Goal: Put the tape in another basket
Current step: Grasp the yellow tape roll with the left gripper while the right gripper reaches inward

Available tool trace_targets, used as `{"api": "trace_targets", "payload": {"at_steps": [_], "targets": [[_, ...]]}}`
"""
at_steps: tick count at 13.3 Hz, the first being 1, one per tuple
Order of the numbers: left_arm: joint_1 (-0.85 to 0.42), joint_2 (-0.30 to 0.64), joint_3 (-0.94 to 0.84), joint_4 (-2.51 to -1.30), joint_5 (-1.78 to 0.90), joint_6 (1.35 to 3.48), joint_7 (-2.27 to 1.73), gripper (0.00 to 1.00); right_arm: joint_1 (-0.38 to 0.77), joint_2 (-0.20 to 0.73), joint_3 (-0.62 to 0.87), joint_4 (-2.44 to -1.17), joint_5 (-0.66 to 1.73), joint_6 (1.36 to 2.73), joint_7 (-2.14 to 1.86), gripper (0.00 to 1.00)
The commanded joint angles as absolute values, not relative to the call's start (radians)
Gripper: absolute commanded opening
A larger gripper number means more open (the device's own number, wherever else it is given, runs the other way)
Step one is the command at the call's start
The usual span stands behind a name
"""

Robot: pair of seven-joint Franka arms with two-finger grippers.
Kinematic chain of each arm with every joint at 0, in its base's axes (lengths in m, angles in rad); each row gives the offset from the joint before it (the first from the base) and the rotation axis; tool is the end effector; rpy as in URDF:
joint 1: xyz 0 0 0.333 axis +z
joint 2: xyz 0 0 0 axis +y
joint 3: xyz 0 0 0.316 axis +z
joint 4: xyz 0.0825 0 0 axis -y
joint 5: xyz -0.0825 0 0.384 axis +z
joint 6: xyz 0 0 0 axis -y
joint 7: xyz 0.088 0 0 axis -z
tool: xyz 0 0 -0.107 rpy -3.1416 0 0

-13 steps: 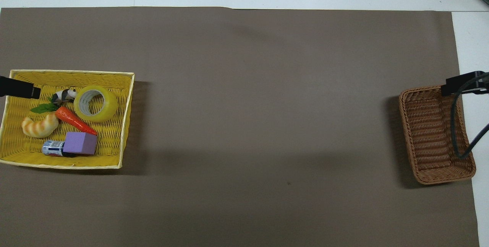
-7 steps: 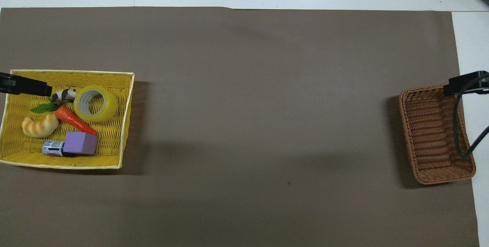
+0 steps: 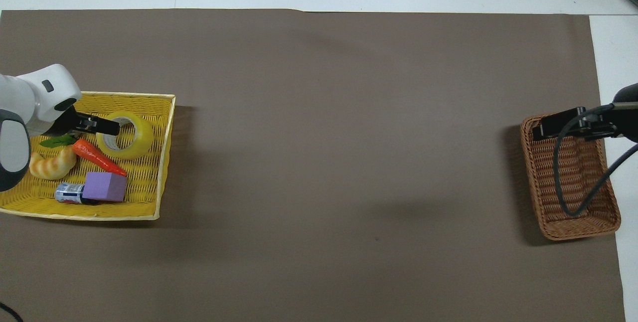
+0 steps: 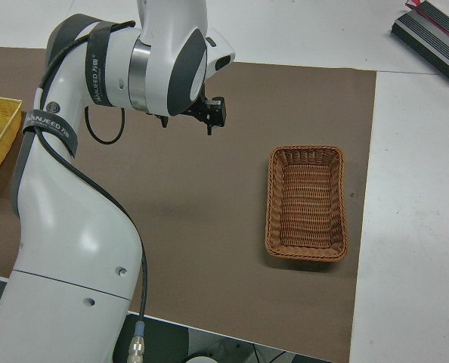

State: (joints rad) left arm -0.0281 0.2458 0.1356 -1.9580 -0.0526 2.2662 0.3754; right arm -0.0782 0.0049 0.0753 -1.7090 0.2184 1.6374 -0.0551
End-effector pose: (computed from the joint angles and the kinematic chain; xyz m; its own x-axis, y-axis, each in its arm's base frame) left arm 0.6068 0.0608 0.3588 0.9691 -0.2383 0.0639 -0.2378 -0.9712 -0.0149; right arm 0.5559 0.0202 0.5645 0.9971 0.0365 -0.0660 0.0212 -0.9755 -0.2188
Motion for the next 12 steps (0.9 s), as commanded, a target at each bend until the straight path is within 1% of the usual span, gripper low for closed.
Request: {"api": "trace_targets", "payload": {"at_steps": [1, 3, 4, 5, 6, 7, 8, 10, 12], "targets": [[-0.026, 0.242, 0.132, -2.019, -0.077, 2.330, 0.390, 0.97, -0.087, 0.008, 0.075, -1.814, 0.367, 1.727, -0.167, 1.00], [-0.028, 0.239, 0.130, -2.029, -0.087, 2.324, 0.388, 0.90, -0.086, 0.029, 0.077, -1.867, 0.429, 1.799, -0.212, 1.00], [-0.029, 0.236, 0.130, -2.043, -0.087, 2.325, 0.388, 0.81, -0.083, 0.041, 0.077, -1.877, 0.439, 1.830, -0.212, 1.00], [-0.028, 0.232, 0.132, -2.048, -0.087, 2.319, 0.390, 0.62, -0.062, 0.061, 0.078, -1.881, 0.487, 1.841, -0.216, 1.00], [-0.028, 0.230, 0.132, -2.052, -0.087, 2.313, 0.394, 0.34, -0.048, 0.081, 0.078, -1.881, 0.544, 1.847, -0.219, 1.00], [-0.028, 0.230, 0.132, -2.049, -0.086, 2.298, 0.396, 0.10, -0.034, 0.092, 0.078, -1.882, 0.560, 1.858, -0.219, 1.00], [-0.029, 0.230, 0.132, -2.037, -0.087, 2.277, 0.394, 0.00, -0.008, 0.101, 0.078, -1.885, 0.571, 1.877, -0.221, 1.00], [-0.038, 0.229, 0.130, -2.016, -0.087, 2.257, 0.387, 0.00, 0.011, 0.115, 0.080, -1.934, 0.728, 1.926, -0.270, 1.00], [-0.046, 0.200, 0.129, -1.962, -0.087, 2.144, 0.385, 0.00, 0.076, 0.123, 0.080, -1.970, 0.790, 2.040, -0.276, 1.00]]}}
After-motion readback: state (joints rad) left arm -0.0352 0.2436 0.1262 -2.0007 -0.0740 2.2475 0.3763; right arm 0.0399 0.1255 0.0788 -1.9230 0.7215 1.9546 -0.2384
